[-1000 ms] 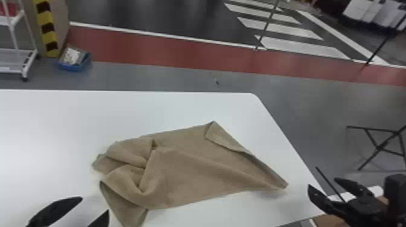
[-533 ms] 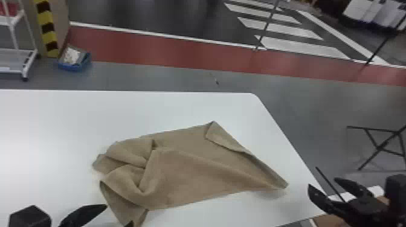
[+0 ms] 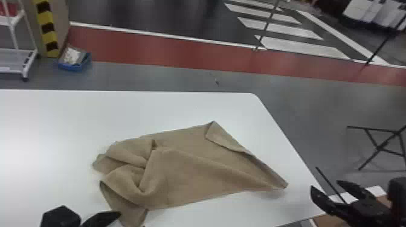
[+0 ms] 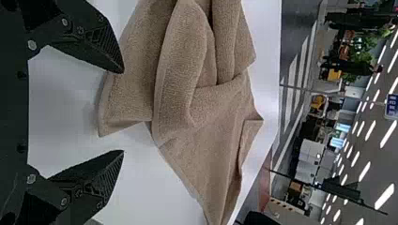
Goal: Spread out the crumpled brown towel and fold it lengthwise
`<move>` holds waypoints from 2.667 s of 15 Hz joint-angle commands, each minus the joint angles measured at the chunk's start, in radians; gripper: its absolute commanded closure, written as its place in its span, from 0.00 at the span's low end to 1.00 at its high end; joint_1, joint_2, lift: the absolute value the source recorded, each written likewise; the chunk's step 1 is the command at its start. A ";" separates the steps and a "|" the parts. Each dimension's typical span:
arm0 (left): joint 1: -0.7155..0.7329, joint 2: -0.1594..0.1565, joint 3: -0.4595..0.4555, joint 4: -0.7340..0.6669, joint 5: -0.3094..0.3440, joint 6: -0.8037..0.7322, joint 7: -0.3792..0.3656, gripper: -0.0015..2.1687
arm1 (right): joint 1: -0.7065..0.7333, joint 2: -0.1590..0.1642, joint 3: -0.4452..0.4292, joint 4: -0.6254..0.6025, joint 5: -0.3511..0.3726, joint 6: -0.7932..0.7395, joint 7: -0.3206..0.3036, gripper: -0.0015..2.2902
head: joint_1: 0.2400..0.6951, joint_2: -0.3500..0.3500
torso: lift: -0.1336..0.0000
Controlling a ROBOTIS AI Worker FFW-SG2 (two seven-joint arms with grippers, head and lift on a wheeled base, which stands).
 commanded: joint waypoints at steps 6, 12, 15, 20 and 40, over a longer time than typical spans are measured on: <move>-0.018 0.001 -0.054 0.031 -0.052 -0.028 0.057 0.33 | -0.001 0.001 -0.006 0.013 -0.003 -0.007 0.000 0.03 | 1.00 0.00 | 0.07; -0.015 0.001 -0.044 0.011 -0.068 -0.028 0.062 0.72 | -0.014 0.001 0.071 0.013 0.015 -0.056 -0.009 0.03 | 1.00 0.00 | 0.07; -0.006 0.001 -0.044 -0.008 -0.075 -0.025 0.056 0.72 | -0.035 0.001 0.206 0.016 0.256 -0.213 0.008 0.04 | 1.00 0.00 | 0.07; -0.007 0.000 -0.039 -0.010 -0.078 -0.025 0.054 0.72 | 0.022 -0.121 0.263 0.022 0.565 -0.504 0.077 0.04 | 1.00 0.00 | 0.07; -0.029 0.026 -0.005 -0.013 -0.061 -0.028 0.070 0.72 | -0.067 -0.161 0.208 0.119 0.474 -0.492 0.146 0.99 | 1.00 0.00 | 0.07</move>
